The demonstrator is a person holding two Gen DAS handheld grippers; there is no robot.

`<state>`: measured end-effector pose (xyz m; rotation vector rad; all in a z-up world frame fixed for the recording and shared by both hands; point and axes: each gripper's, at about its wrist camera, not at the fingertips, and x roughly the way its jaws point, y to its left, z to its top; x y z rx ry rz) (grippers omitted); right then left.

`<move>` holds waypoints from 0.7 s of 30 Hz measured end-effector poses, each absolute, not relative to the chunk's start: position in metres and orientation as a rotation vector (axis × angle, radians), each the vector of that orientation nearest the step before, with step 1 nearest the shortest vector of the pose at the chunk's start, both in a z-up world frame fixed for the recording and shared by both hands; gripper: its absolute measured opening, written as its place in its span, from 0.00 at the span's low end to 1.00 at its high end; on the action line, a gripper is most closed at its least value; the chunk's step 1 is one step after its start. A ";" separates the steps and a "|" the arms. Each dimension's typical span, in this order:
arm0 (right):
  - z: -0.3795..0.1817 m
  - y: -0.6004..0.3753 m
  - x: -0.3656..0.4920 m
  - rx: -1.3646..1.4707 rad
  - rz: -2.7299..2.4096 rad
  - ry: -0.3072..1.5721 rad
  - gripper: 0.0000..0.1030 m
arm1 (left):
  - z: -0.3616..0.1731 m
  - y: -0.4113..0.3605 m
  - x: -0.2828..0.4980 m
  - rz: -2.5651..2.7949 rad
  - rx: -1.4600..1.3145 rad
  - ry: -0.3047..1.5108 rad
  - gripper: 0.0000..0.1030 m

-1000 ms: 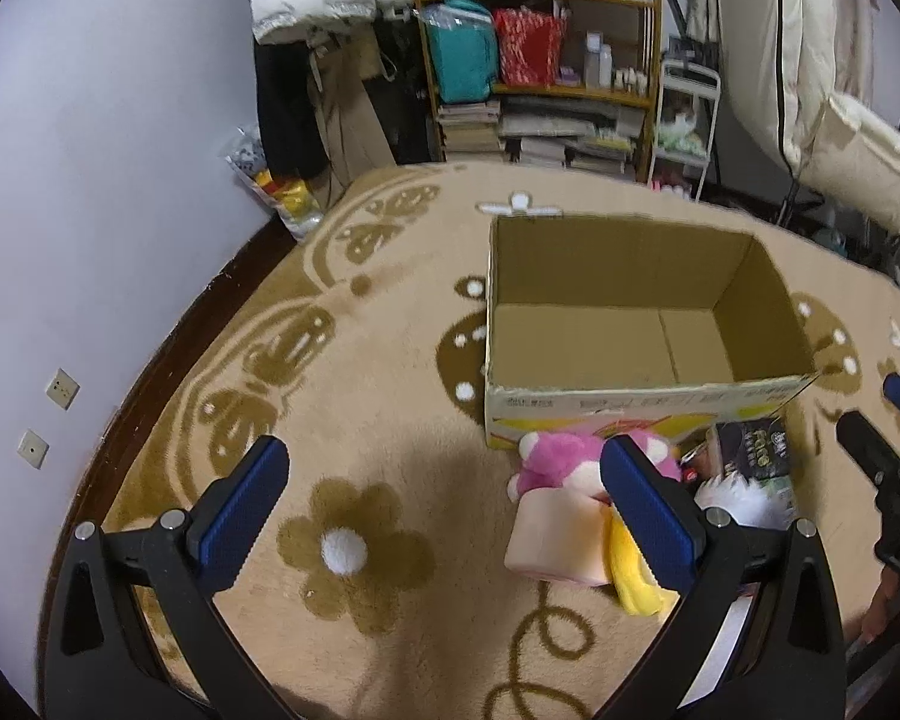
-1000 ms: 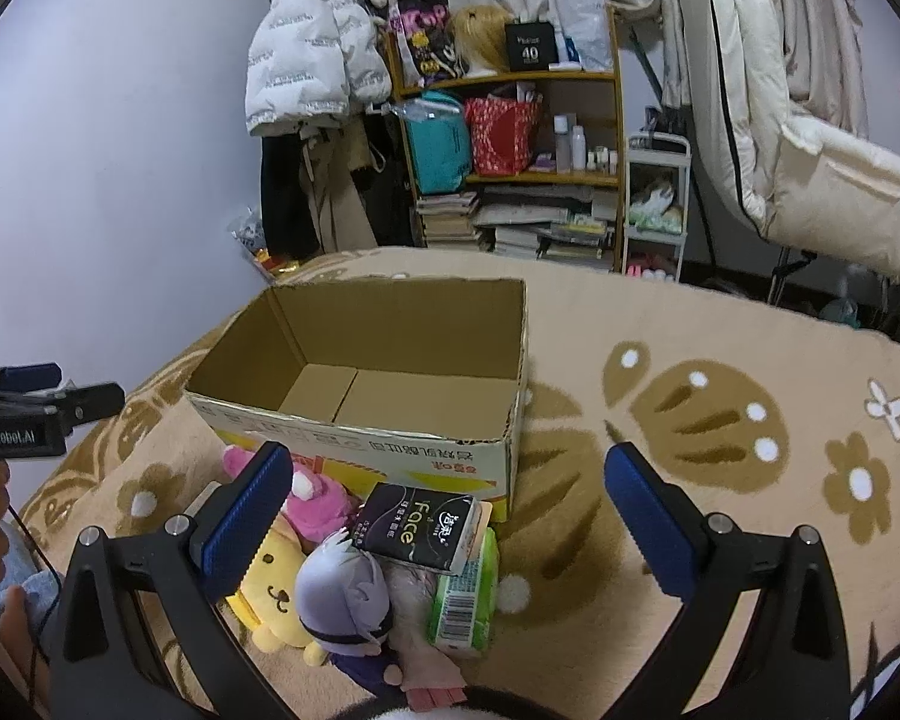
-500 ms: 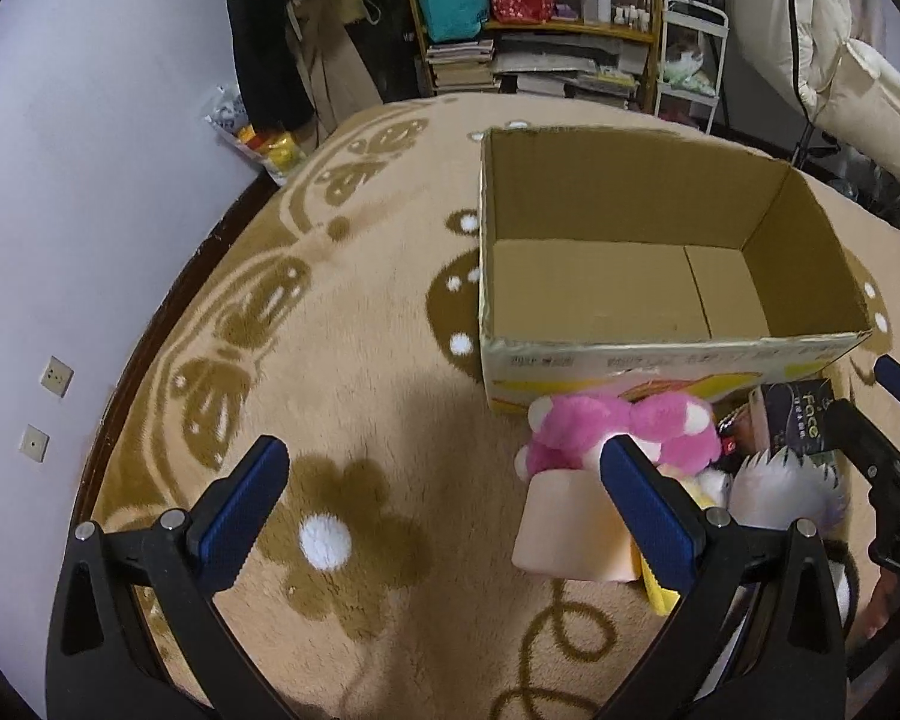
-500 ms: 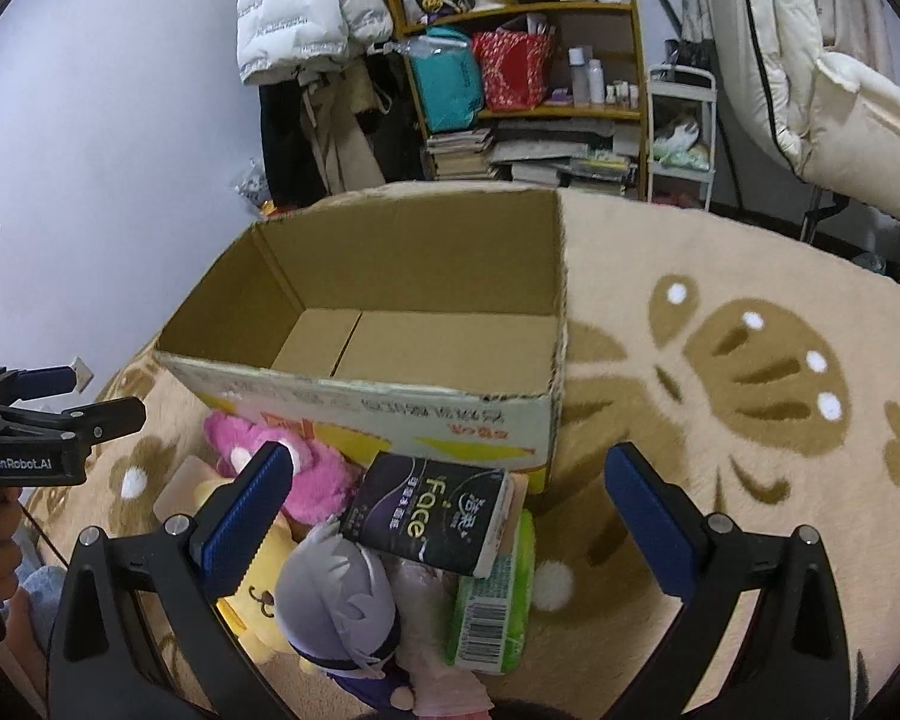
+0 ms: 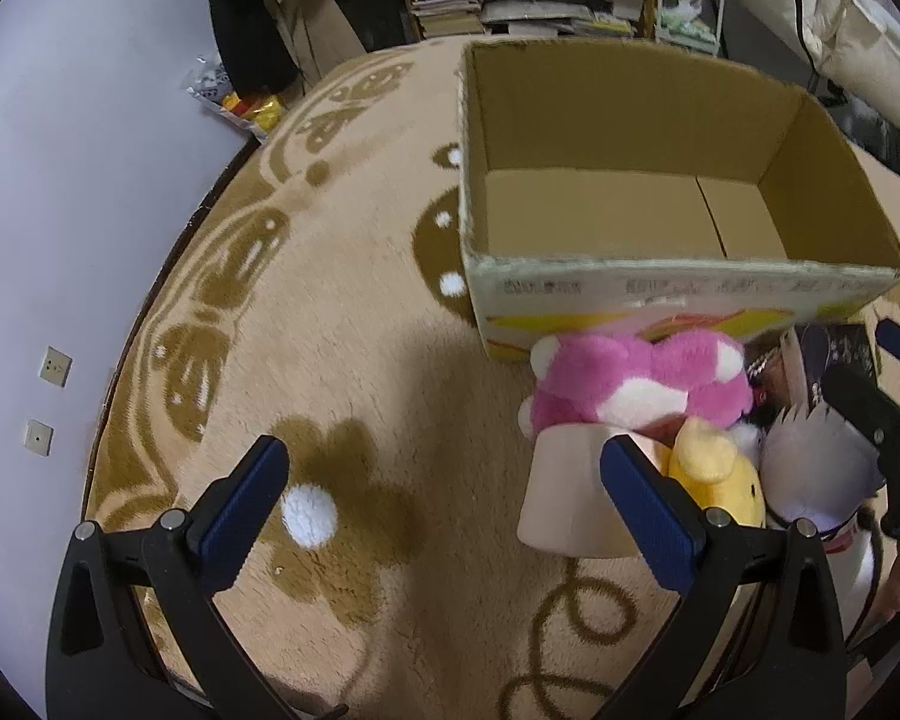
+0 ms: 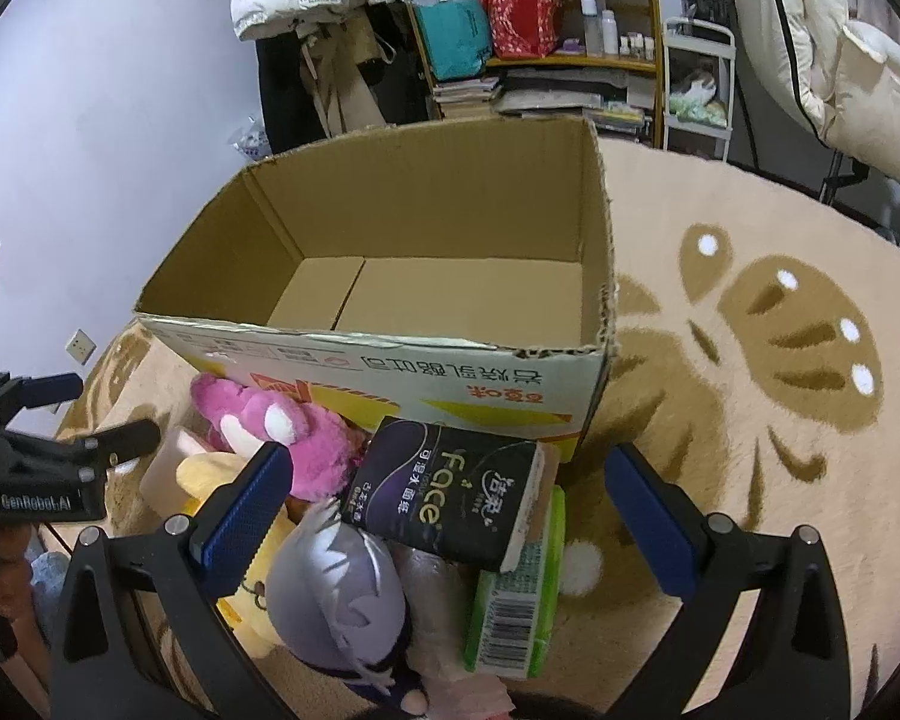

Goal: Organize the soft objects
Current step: 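Grasp the cream roll plush with the left tool while the right tool grasps the black Face tissue pack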

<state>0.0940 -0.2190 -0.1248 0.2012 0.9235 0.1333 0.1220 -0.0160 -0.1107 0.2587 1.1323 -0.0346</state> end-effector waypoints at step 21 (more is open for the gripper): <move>-0.145 -0.228 0.102 0.240 0.117 1.008 0.99 | -0.136 -0.043 0.114 -0.105 0.349 1.198 1.00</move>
